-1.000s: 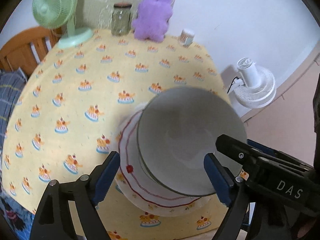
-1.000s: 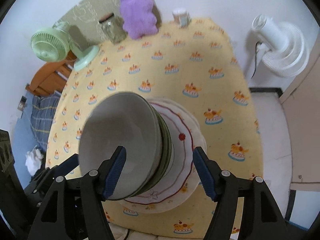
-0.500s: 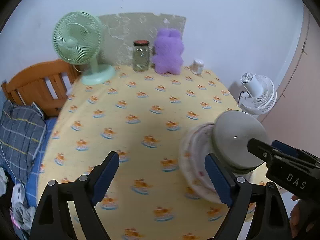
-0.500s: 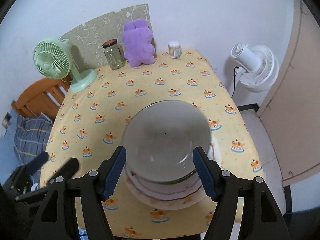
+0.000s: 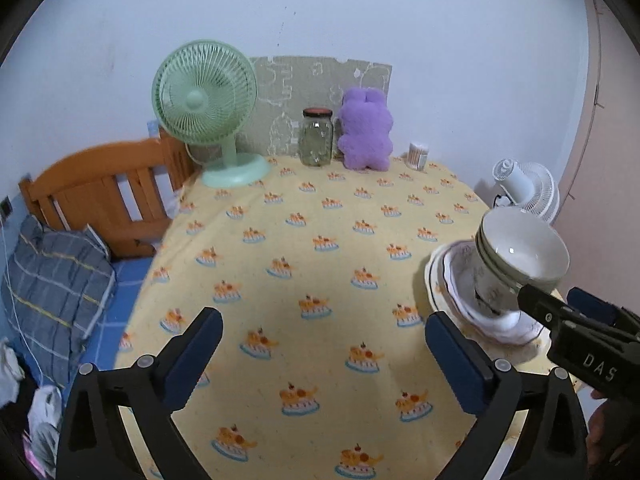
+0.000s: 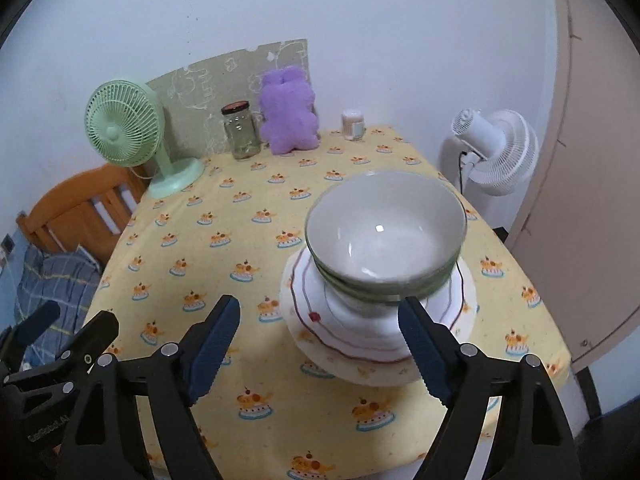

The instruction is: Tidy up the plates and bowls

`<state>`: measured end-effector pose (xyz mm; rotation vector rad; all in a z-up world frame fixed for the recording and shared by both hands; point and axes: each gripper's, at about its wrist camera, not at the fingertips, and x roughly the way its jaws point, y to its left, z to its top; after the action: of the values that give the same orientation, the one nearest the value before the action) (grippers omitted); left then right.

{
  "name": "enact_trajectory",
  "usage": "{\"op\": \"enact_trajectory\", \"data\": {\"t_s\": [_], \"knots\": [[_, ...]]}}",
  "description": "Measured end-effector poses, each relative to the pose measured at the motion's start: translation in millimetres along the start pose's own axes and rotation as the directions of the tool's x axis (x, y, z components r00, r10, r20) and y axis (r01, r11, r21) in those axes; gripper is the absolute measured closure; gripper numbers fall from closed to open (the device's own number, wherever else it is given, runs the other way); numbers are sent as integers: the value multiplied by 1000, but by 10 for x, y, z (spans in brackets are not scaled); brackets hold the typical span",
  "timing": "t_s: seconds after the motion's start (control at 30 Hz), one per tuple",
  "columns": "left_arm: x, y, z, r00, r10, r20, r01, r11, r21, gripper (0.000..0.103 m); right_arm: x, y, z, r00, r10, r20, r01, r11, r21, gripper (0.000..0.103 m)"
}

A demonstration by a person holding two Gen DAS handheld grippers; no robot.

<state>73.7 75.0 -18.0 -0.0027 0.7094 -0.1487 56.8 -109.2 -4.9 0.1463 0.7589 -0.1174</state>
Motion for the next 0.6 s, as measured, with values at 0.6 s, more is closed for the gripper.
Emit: {"op": "enact_trajectory", "data": {"t_s": [0.6], "knots": [[-409,-80,-337,997,46,58,-43,997,-57,0,-373,71,-333,997,46,61,-40,994,-98,16]]}}
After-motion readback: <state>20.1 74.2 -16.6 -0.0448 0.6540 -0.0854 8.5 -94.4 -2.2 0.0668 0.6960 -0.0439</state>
